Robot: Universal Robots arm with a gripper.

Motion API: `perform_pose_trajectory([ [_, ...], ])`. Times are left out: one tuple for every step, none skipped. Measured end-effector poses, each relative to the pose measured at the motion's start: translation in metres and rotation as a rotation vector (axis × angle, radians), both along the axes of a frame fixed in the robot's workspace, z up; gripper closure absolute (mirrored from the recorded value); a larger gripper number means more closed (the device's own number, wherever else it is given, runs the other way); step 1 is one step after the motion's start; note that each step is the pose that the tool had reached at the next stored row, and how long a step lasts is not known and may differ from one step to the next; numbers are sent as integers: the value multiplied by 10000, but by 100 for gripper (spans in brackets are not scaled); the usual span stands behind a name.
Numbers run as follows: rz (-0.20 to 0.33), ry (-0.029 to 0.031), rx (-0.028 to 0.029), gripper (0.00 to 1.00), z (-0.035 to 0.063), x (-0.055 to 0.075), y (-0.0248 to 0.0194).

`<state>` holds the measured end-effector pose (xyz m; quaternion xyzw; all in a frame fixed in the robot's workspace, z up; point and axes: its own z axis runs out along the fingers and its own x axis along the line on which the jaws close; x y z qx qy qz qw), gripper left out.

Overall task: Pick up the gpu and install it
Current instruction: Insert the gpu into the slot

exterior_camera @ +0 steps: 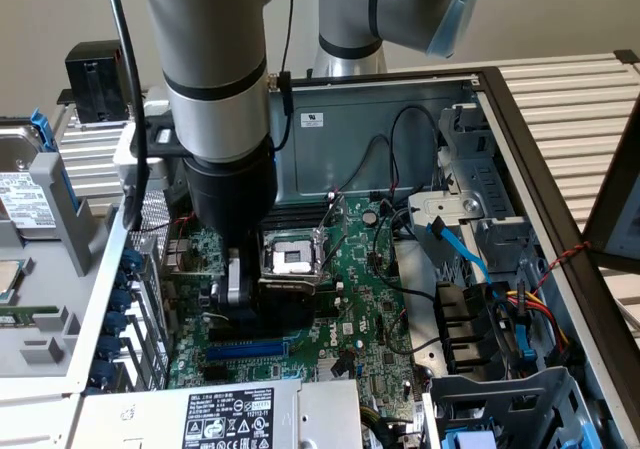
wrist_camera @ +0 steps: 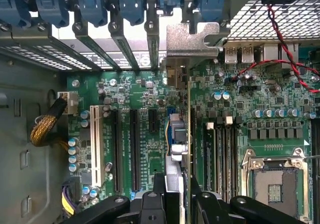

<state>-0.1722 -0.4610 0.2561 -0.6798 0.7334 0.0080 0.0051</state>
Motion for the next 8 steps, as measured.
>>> perform_pose_trajectory([
  [-3,23,0,72,-12,0,0],
  [-6,40,-1,72,-21,0,0],
  [-6,51,0,72,-27,0,-1],
  [-6,59,-2,72,-26,0,-1],
  [-6,60,-2,72,-26,0,-1],
  [-7,60,-1,72,-26,0,-1],
  [-7,60,0,72,-27,0,-1],
  [-6,60,0,72,-27,0,-1],
])
